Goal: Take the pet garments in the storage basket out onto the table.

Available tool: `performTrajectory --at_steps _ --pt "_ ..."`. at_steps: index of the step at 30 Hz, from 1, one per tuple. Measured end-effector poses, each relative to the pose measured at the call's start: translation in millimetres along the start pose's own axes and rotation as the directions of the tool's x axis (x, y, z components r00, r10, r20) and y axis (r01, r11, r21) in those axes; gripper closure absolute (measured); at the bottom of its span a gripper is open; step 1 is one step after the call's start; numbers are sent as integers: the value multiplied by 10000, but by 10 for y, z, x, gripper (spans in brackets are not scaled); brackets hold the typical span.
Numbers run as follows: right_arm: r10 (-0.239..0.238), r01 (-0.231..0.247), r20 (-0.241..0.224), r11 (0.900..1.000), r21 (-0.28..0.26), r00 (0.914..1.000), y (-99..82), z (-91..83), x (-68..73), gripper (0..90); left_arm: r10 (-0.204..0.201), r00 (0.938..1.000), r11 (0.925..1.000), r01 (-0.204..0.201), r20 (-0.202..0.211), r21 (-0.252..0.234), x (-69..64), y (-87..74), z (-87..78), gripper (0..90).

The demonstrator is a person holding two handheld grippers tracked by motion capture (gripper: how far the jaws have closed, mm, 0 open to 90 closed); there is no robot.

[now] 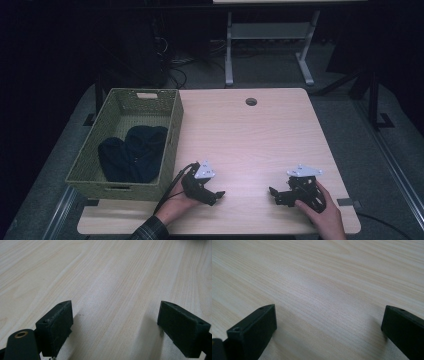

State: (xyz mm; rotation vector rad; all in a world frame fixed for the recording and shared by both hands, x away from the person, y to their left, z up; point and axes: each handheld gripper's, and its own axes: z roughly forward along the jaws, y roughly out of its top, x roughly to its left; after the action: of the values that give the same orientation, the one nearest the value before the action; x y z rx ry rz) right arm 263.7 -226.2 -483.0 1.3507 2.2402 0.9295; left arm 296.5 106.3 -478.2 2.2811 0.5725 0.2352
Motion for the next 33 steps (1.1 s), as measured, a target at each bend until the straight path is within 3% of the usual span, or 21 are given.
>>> performTrajectory --at_steps 14,20,33 --pt "-11 11 -3 10000 1 10000 0 0 -1 0 -467 9989 9984 464 91 313 25 75 -15 133" --pt "-10 10 -4 10000 1 10000 0 0 -1 0 -758 9968 9971 756 243 94 39 129 -65 135" --pt "-5 5 2 10000 -1 10000 0 0 -1 0 -586 9980 9983 584 226 91 41 230 -138 135"
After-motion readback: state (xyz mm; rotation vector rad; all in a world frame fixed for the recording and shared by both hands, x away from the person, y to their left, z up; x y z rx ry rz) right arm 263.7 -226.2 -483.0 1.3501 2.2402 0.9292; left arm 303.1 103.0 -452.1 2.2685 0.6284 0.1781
